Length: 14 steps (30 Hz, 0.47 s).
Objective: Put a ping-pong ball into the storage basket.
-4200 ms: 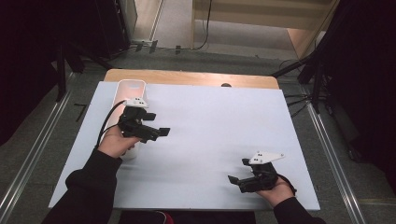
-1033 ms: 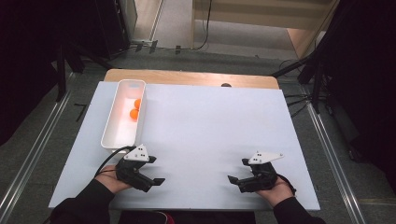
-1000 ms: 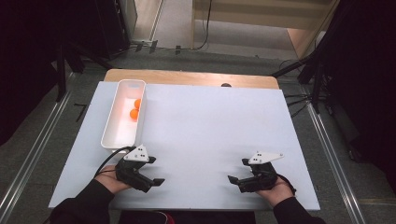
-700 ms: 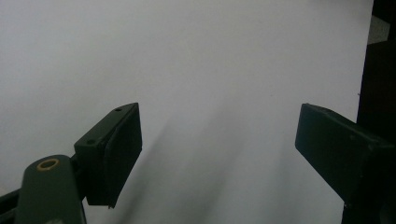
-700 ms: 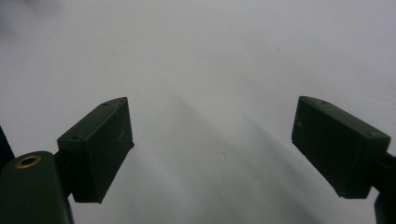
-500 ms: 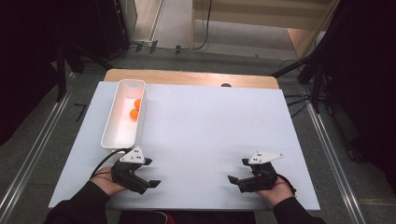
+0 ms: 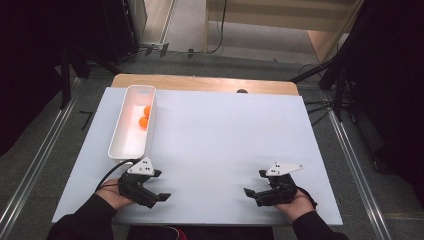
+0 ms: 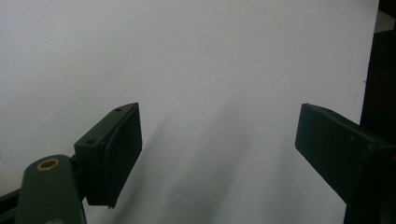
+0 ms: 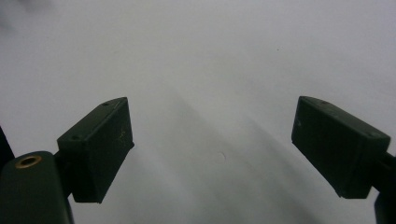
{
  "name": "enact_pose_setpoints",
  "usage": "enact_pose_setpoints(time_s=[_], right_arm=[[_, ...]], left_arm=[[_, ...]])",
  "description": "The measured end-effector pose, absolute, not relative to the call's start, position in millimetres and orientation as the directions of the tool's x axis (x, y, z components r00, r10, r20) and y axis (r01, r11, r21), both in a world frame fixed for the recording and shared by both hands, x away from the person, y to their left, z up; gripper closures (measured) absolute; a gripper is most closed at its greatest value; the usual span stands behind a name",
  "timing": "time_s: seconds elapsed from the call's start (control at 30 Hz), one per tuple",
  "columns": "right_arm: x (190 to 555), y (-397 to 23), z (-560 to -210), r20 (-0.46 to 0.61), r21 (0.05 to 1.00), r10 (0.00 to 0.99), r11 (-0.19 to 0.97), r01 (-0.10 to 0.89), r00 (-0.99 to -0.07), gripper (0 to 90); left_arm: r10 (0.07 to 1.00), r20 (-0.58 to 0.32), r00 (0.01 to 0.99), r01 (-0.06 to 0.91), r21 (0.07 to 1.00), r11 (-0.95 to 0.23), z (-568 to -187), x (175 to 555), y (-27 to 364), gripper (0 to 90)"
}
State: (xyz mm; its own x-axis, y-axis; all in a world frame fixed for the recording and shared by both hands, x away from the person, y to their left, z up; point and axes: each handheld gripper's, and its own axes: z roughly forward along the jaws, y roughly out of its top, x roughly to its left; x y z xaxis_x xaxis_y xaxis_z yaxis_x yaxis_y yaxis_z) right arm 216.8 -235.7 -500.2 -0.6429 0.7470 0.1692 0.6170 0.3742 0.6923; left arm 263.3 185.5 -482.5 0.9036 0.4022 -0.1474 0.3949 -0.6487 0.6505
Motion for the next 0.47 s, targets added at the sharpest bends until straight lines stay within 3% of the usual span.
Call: enact_pose_setpoints(time_s=[0.47], right_arm=[[216.9,-235.9,-500.4,0.169,0.692,0.746,0.376,0.617,-0.644,11.1]], left_arm=[[0.402,-0.145,0.904,0.396,0.642,-0.657,-482.7,264.2,186.2,15.3]])
